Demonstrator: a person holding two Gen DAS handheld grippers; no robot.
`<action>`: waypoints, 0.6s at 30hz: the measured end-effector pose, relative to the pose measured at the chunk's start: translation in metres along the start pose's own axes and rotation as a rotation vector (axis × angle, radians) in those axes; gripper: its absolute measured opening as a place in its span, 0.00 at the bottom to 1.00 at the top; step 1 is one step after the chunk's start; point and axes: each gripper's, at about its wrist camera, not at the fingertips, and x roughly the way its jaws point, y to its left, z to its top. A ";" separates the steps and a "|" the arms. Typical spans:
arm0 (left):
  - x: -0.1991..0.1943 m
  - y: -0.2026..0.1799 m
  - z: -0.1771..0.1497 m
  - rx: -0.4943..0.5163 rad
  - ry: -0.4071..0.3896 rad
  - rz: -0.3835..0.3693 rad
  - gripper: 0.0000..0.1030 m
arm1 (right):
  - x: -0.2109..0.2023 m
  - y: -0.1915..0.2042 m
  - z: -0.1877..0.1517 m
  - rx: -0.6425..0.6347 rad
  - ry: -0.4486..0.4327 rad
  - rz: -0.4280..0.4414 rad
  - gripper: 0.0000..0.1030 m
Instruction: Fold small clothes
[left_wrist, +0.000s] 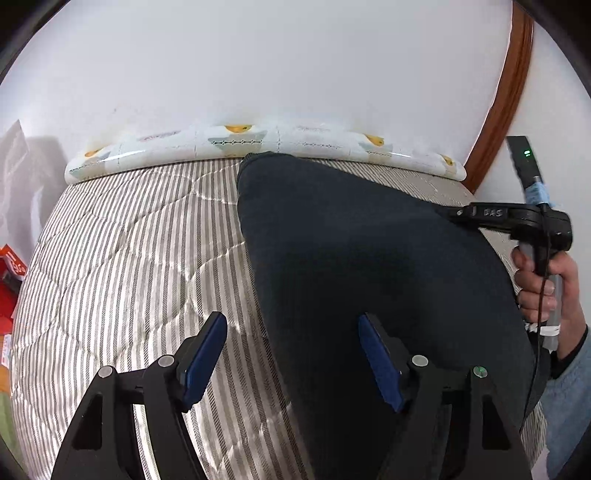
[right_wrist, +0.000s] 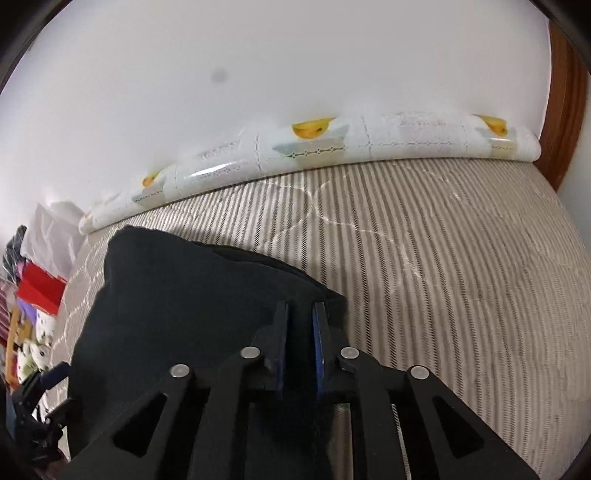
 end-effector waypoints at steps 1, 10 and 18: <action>-0.004 0.001 -0.003 0.000 0.000 -0.005 0.69 | -0.014 -0.002 -0.004 0.003 -0.031 -0.007 0.20; -0.036 0.002 -0.036 -0.026 -0.017 -0.050 0.69 | -0.109 -0.003 -0.091 -0.087 -0.103 -0.018 0.39; -0.048 -0.007 -0.061 -0.039 0.002 -0.081 0.70 | -0.102 -0.009 -0.142 -0.014 -0.075 0.058 0.35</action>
